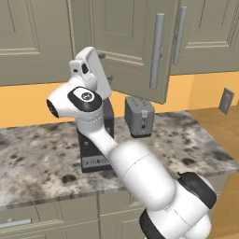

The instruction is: Open the cabinet. Pick the bowls from the counter and place them in the cabinet. Then close the cabinet.

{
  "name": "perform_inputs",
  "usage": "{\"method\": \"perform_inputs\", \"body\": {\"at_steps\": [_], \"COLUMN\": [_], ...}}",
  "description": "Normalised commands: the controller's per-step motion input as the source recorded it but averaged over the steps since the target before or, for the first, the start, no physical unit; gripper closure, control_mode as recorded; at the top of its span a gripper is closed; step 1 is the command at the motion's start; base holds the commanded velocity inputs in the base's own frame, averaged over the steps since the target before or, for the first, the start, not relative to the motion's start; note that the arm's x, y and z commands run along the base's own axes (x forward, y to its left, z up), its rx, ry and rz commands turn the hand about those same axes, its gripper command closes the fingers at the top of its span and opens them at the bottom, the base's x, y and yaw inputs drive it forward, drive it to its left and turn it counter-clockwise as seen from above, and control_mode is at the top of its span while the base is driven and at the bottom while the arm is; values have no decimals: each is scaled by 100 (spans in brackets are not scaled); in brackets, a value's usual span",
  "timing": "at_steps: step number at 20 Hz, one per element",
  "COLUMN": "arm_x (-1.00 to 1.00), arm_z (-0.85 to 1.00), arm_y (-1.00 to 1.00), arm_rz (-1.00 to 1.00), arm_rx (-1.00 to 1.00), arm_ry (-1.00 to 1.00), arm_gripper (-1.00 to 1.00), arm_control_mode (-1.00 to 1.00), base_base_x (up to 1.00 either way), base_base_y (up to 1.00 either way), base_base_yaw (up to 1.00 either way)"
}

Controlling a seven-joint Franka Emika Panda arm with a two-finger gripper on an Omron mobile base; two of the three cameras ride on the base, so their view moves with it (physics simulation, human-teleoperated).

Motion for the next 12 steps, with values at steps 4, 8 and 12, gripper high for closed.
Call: {"method": "perform_inputs", "body": {"at_steps": [4, 8, 12], "arm_x": [45, 51, 60], "arm_z": [8, 0, 0], "arm_y": [-44, -44, -46], "arm_rz": [0, 0, 1], "arm_rx": [1, 2, 4], "arm_ry": [0, 0, 0], "arm_gripper": [-100, -100, -100], "arm_control_mode": [-100, -100, -100], "base_base_x": [0, 0, 0], "base_base_y": [0, 0, 0], "base_base_yaw": [0, 0, 0]}}
